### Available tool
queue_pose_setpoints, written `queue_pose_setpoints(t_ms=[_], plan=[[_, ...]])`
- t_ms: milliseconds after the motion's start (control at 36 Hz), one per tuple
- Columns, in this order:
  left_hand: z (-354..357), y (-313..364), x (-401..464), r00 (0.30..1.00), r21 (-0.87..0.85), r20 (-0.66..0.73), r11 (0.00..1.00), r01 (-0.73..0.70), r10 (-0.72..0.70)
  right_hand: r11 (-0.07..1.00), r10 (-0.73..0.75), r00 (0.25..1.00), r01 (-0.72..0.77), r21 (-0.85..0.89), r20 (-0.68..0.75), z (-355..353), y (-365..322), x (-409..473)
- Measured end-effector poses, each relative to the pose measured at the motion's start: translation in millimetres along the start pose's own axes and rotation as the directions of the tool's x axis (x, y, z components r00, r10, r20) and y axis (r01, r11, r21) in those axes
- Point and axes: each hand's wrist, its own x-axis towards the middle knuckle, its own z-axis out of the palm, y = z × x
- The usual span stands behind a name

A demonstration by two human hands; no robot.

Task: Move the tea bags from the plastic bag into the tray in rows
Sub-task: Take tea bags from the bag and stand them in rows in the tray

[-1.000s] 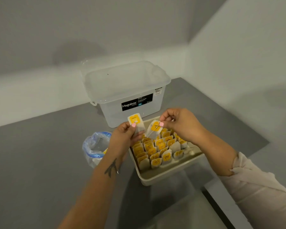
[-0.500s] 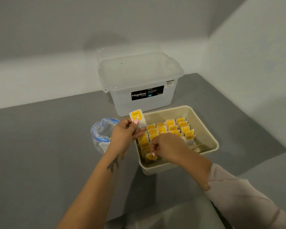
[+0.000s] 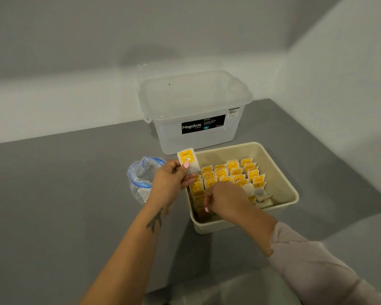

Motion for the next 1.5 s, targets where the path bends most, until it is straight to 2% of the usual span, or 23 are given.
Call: queue_pose_setpoints(t_ms=[528, 1056, 1222, 1306, 1389, 1500], plan=[[5.3, -0.9, -2.8, 1.0, 0.139, -0.013, 0.99, 0.019, -0.018, 0.999, 0.007, 1.0, -0.008, -0.033, -0.011, 2.6, 1.3, 2.9], [3.3, -0.9, -2.8, 1.0, 0.143, 0.001, 0.989, 0.028, -0.029, 1.0, 0.027, 1.0, -0.027, 0.011, 0.012, 2.2, -2.9, 4.0], [2.9, 1.7, -2.1, 0.998, 0.123, 0.036, 0.992, 0.039, -0.044, 0.994, 0.041, 0.999, -0.043, 0.098, 0.027, -21.7, 5.0, 1.0], [4.2, 2.2, -1.1, 0.998, 0.195, 0.056, 0.981, 0.007, -0.019, 0.977, 0.043, 0.999, -0.041, 0.209, -0.006, -49.5, 13.1, 0.5], [10.1, 3.3, -0.6, 0.998, 0.281, 0.063, 0.96, -0.018, 0.0, 0.927, 0.0, 0.994, 0.042, 0.373, -0.11, -74.2, 14.0, -1.2], [21.9, 4.8, -1.1, 0.997, 0.425, 0.082, 0.904, -0.041, 0.006, 0.908, -0.074, 0.984, 0.133, 0.397, -0.159, -91.0, 6.8, -4.6]])
